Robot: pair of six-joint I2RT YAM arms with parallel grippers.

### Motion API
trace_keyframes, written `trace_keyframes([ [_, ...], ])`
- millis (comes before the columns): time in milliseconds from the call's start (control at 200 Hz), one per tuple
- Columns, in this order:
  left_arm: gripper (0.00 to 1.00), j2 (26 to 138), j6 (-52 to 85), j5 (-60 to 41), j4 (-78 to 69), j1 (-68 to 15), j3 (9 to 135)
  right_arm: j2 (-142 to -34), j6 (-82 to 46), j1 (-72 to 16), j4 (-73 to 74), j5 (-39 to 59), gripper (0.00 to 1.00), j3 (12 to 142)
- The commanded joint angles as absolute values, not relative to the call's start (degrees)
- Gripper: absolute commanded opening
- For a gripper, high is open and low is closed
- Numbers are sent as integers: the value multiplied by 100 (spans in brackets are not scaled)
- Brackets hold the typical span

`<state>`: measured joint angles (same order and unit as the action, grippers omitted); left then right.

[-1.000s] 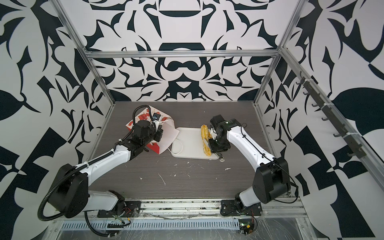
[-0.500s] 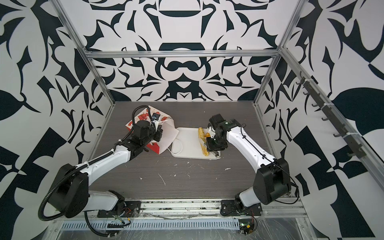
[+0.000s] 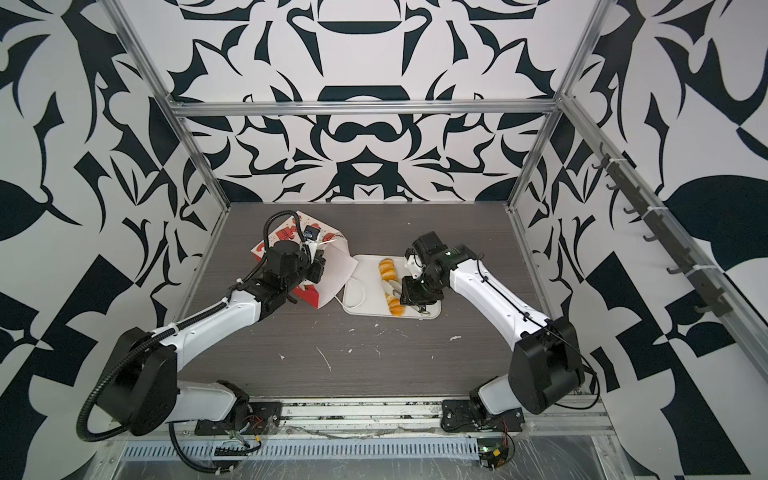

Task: Take the fake bread out of the paper bag
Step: 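Lower the bread onto the tray beside the first bread and release, then move the open tongs with the right gripper back into the bag mouth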

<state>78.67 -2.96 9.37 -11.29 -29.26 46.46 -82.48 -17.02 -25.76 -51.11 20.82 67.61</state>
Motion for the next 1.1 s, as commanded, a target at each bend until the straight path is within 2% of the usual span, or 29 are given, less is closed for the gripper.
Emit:
trace_keyframes([
  [0, 0, 7904, -211, 883, -1127, -2892, 4711, -7910, -1910, -2635, -4498, 2533, 37, 6760],
  [305, 0, 7968, -202, 853, -1075, -2892, 4807, -8333, -1964, -2689, -3941, 2803, 34, 6444],
  [460, 0, 7963, -202, 852, -1040, -2892, 4808, -8401, -1842, -2648, -3965, 2638, 34, 6292],
  [1095, 0, 8028, -171, 791, -979, -2892, 4852, -7980, -1682, -1725, -3981, 2232, 32, 5722],
])
